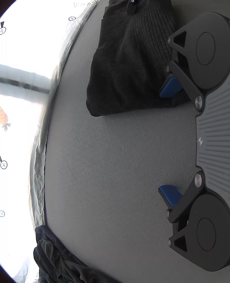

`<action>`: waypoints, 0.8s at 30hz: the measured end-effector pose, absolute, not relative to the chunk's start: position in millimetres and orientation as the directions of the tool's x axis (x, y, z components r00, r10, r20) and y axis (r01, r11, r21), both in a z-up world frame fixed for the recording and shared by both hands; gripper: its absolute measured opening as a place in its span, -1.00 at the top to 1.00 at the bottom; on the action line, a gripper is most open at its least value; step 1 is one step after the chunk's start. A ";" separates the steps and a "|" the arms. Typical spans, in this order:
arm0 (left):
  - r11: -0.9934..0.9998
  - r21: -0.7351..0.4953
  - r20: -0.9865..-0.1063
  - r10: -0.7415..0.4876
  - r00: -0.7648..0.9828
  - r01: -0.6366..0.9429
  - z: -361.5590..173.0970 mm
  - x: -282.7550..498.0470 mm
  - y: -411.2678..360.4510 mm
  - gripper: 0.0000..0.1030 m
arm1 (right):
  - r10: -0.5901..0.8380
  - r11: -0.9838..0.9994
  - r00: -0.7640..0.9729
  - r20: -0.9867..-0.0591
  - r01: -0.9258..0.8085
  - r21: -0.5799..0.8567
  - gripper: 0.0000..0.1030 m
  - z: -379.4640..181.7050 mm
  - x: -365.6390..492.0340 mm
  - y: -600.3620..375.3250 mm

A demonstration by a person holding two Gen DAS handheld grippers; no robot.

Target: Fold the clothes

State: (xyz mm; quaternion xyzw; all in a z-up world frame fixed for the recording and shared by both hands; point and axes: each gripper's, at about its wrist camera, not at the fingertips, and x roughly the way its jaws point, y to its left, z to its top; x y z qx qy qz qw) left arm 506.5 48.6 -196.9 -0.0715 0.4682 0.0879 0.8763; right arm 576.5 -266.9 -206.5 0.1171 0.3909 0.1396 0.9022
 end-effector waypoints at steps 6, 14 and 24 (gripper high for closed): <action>0.977 -0.037 -0.835 0.084 0.544 -0.208 -197.1 507.1 50.1 -1.00 | 0.313 0.940 0.685 -0.658 -0.124 0.317 -0.52 -199.5 562.1 -278.0; 0.976 -0.026 -0.868 0.085 0.488 -0.217 -195.7 518.7 50.9 -1.00 | -0.078 0.955 0.778 -0.624 0.239 0.178 -0.53 -204.4 574.2 -355.5; 0.972 -0.020 -0.892 0.088 0.443 -0.233 -194.4 526.7 49.9 -1.00 | -0.207 0.909 0.784 -0.585 0.375 0.182 -0.44 -225.0 632.0 -432.7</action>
